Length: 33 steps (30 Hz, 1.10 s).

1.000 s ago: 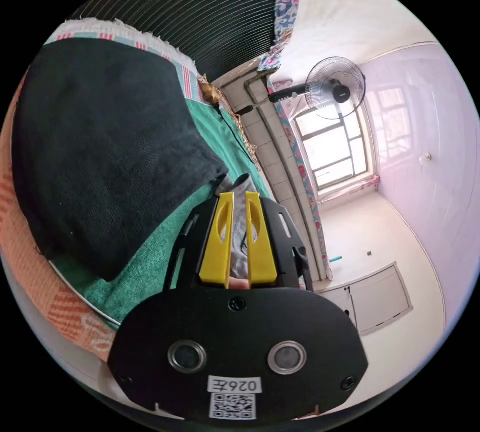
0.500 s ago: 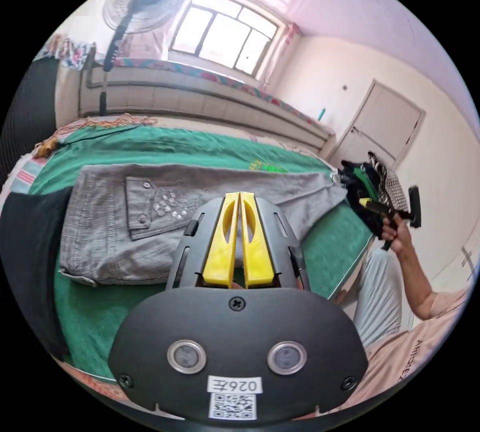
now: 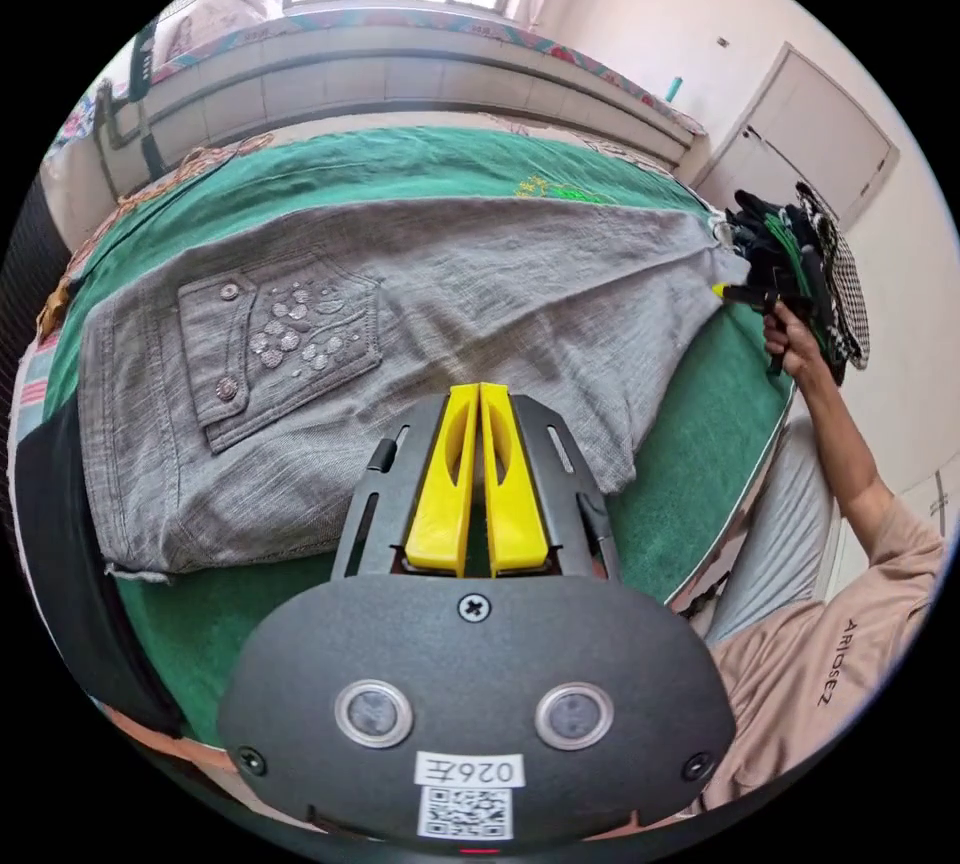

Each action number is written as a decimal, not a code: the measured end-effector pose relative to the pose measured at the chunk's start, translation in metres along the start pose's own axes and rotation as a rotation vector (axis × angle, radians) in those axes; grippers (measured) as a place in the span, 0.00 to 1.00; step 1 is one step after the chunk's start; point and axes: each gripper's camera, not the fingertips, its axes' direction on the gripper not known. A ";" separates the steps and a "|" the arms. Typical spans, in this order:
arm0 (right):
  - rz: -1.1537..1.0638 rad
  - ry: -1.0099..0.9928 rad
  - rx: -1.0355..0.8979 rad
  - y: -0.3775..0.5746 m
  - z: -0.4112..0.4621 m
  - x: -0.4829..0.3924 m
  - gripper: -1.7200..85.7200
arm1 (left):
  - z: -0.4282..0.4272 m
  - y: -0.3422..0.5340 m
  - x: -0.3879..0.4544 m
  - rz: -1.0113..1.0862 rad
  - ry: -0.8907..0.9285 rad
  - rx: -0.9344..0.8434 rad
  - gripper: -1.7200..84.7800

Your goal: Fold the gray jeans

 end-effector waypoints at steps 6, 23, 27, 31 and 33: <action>0.188 -0.010 0.136 0.013 -0.099 0.032 0.01 | -0.105 -0.002 0.059 0.057 -0.155 0.426 0.01; 0.530 -0.195 0.280 0.060 -0.261 0.064 0.07 | 0.092 -0.307 0.337 0.559 0.286 0.235 0.09; 0.575 -0.272 0.266 0.070 -0.279 0.078 0.09 | 0.136 -0.361 0.369 0.582 0.287 0.150 0.14; 0.586 -0.332 0.275 0.079 -0.299 0.091 0.11 | 0.182 -0.412 0.393 0.586 0.304 0.075 0.16; 0.611 -0.364 0.294 0.087 -0.309 0.102 0.11 | 0.204 -0.429 0.405 0.599 0.307 0.027 0.18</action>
